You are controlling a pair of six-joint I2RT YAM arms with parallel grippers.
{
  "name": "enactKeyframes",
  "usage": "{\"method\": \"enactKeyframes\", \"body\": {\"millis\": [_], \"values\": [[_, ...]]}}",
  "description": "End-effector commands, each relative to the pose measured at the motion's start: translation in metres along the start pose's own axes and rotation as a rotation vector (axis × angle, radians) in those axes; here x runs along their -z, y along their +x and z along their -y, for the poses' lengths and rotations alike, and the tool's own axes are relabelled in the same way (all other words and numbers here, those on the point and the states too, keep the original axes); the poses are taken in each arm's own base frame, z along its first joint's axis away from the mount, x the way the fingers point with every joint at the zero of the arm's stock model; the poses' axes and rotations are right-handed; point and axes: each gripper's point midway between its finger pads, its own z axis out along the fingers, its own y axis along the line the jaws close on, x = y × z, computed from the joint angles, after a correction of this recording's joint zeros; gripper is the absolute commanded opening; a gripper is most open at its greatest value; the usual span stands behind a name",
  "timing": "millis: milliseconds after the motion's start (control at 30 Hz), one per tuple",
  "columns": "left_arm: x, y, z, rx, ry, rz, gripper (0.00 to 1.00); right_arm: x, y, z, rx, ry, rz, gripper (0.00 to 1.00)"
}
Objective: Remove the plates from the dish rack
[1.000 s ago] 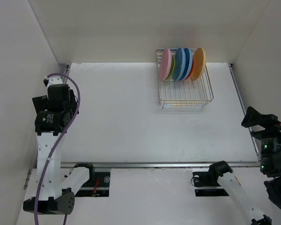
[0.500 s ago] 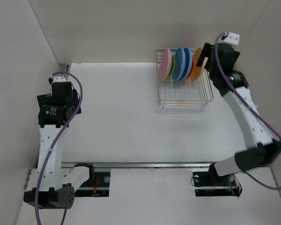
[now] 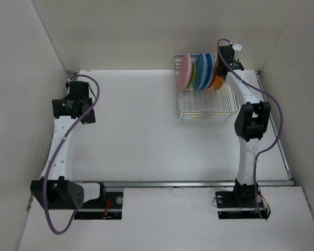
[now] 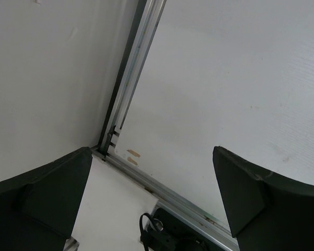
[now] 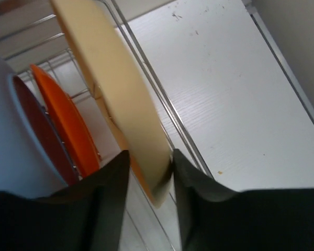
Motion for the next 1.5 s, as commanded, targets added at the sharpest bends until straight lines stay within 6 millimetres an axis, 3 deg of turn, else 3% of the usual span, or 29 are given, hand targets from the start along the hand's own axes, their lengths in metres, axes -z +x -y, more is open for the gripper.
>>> {"method": "enactKeyframes", "body": {"millis": [0,100,167,233,300,467,500,667,733,800,833,867,900,933,967,1000,1033,1067,1100,1167,1233,1267,1300,1367,1400,1433,1467], "values": [[0.006,-0.010,-0.009,0.028,-0.027,0.021,1.00,0.008,-0.036,0.007,-0.088,0.057,0.103,0.39],[0.004,-0.010,-0.007,0.022,-0.028,0.013,1.00,0.011,-0.040,0.012,-0.086,0.098,0.140,0.25],[0.006,-0.011,-0.009,0.022,-0.028,0.013,1.00,0.022,-0.052,0.016,-0.065,0.117,0.184,0.14],[0.006,-0.011,-0.009,0.022,-0.028,0.013,1.00,0.035,-0.056,0.022,-0.037,0.187,0.218,0.10],[0.007,-0.013,-0.008,0.027,-0.018,0.019,1.00,0.060,-0.076,0.031,-0.026,0.241,0.282,0.00],[0.012,-0.013,-0.004,0.037,0.020,0.031,1.00,0.140,-0.127,0.047,-0.036,0.359,0.453,0.00],[0.012,-0.013,-0.002,0.037,0.031,0.030,1.00,0.160,-0.145,0.053,-0.083,0.371,0.507,0.00],[0.021,-0.012,-0.005,0.051,0.054,0.052,1.00,0.225,-0.176,0.089,-0.057,0.516,0.563,0.00],[0.028,-0.012,-0.009,0.066,0.057,0.077,1.00,0.257,-0.180,0.092,-0.084,0.478,0.584,0.00],[0.031,-0.012,-0.011,0.074,0.058,0.089,1.00,0.286,-0.174,0.060,-0.055,0.336,0.623,0.00],[0.031,-0.012,-0.011,0.074,0.058,0.089,1.00,0.289,-0.158,0.039,0.011,0.269,0.620,0.00],[0.032,-0.010,-0.012,0.074,0.058,0.089,1.00,0.305,-0.150,0.023,0.042,0.179,0.628,0.00],[0.032,-0.010,-0.010,0.073,0.067,0.088,1.00,0.308,-0.132,-0.006,0.127,0.087,0.612,0.00],[0.032,-0.010,-0.010,0.073,0.067,0.088,1.00,0.316,-0.086,-0.067,0.309,-0.137,0.551,0.00],[0.032,-0.010,-0.010,0.073,0.067,0.088,1.00,0.321,-0.061,-0.096,0.429,-0.243,0.515,0.00],[0.032,-0.010,-0.010,0.073,0.067,0.088,1.00,0.326,-0.034,-0.124,0.421,-0.360,0.453,0.00],[0.032,-0.007,-0.010,0.073,0.067,0.088,1.00,0.342,0.005,-0.168,0.491,-0.597,0.370,0.00],[0.032,-0.007,-0.010,0.073,0.067,0.088,1.00,0.351,0.021,-0.187,0.500,-0.718,0.303,0.00],[0.034,-0.007,-0.012,0.069,0.068,0.096,1.00,0.346,0.062,-0.211,0.504,-0.814,0.181,0.00],[0.032,-0.005,-0.015,0.065,0.047,0.090,1.00,0.374,0.112,-0.246,0.521,-1.107,0.029,0.00],[0.032,-0.005,-0.017,0.065,0.036,0.091,1.00,0.390,0.138,-0.273,0.468,-1.281,-0.046,0.00],[0.030,-0.003,-0.016,0.061,0.035,0.083,1.00,0.412,0.156,-0.280,0.470,-1.436,-0.117,0.00],[0.030,-0.003,-0.016,0.061,0.035,0.083,1.00,0.411,0.180,-0.288,0.473,-1.494,-0.186,0.00],[0.030,-0.003,-0.016,0.061,0.035,0.083,1.00,0.429,0.205,-0.298,0.450,-1.649,-0.315,0.00],[0.030,-0.005,-0.015,0.065,0.036,0.091,1.00,0.434,0.205,-0.305,0.442,-1.688,-0.334,0.00],[0.030,-0.005,-0.015,0.065,0.036,0.091,1.00,0.419,0.237,-0.310,0.454,-1.664,-0.447,0.00],[0.028,-0.002,-0.014,0.060,0.035,0.082,1.00,0.415,0.246,-0.313,0.462,-1.664,-0.480,0.00]]}}
